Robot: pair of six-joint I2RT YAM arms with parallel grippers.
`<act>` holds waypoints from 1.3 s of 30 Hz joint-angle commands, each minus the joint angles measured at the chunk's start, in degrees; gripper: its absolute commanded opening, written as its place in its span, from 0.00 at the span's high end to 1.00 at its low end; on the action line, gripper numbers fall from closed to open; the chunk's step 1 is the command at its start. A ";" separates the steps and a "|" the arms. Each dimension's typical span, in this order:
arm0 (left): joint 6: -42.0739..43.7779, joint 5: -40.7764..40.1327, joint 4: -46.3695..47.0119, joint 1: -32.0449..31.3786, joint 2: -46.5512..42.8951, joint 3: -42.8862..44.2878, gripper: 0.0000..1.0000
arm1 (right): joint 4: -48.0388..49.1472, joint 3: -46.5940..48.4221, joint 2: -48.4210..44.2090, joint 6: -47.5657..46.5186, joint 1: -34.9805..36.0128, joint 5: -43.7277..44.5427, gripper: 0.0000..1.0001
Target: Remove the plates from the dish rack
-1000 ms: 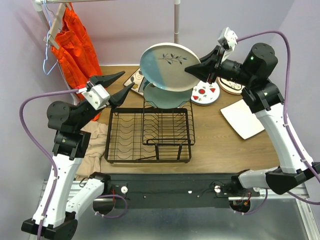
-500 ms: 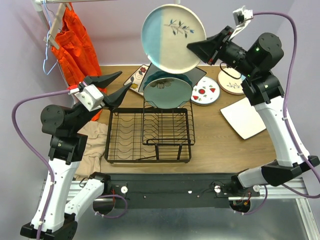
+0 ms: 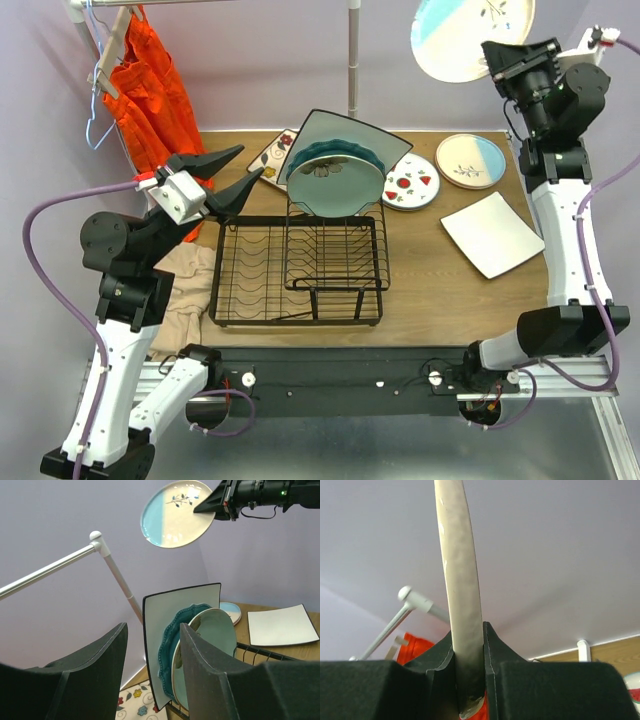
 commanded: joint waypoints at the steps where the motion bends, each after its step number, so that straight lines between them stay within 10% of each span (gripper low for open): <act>1: -2.65 -0.02 1.19 -0.09 -0.61 -2.10 0.45 | 10.71 -8.36 -4.37 10.25 -6.42 7.57 0.99; 13: -5.20 -2.04 6.38 -0.18 -1.57 -9.31 0.43 | 14.21 -26.59 1.32 17.37 -15.66 9.43 0.99; 16: -5.99 -3.89 9.10 -0.18 -3.94 -12.55 0.35 | 15.45 -26.94 6.42 18.51 -16.81 9.43 0.99; 17: -6.52 -4.15 10.67 -0.18 -4.56 -13.53 0.18 | 15.80 -26.77 8.09 18.69 -16.99 9.43 0.99; 39: -6.17 -6.97 14.55 -0.18 -10.01 -23.38 0.18 | 20.02 -19.21 32.79 24.93 -18.13 7.66 0.99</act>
